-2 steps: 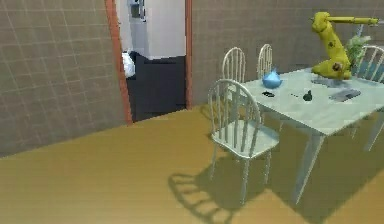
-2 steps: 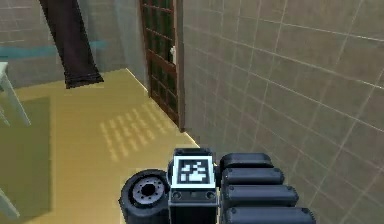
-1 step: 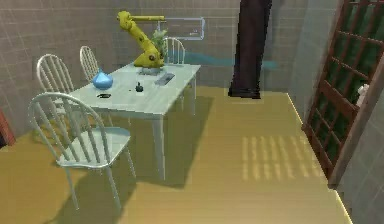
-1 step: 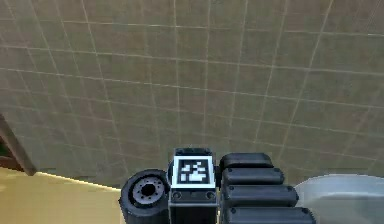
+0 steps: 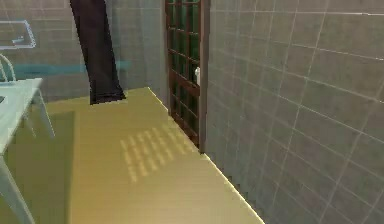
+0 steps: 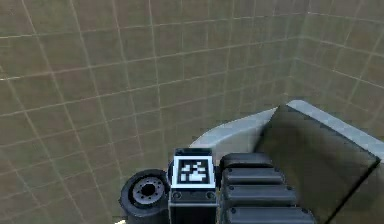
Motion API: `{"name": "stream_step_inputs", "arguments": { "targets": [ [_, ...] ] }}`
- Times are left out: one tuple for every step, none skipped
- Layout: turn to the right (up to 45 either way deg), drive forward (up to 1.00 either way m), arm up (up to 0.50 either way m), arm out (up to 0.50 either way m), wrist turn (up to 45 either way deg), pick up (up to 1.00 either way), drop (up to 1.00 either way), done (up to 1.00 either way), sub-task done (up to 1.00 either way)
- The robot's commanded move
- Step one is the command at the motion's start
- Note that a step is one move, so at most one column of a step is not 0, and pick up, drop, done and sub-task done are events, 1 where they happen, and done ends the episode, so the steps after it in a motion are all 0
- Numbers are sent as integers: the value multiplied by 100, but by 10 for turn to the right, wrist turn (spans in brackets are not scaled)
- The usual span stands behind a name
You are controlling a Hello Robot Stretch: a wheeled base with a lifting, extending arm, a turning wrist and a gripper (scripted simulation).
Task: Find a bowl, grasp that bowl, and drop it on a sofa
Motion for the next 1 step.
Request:
{"name": "stream_step_inputs", "arguments": {
  "targets": [
    [-450, 0, 0, 0, 0, 0, 0, 0, 0]
  ]
}}
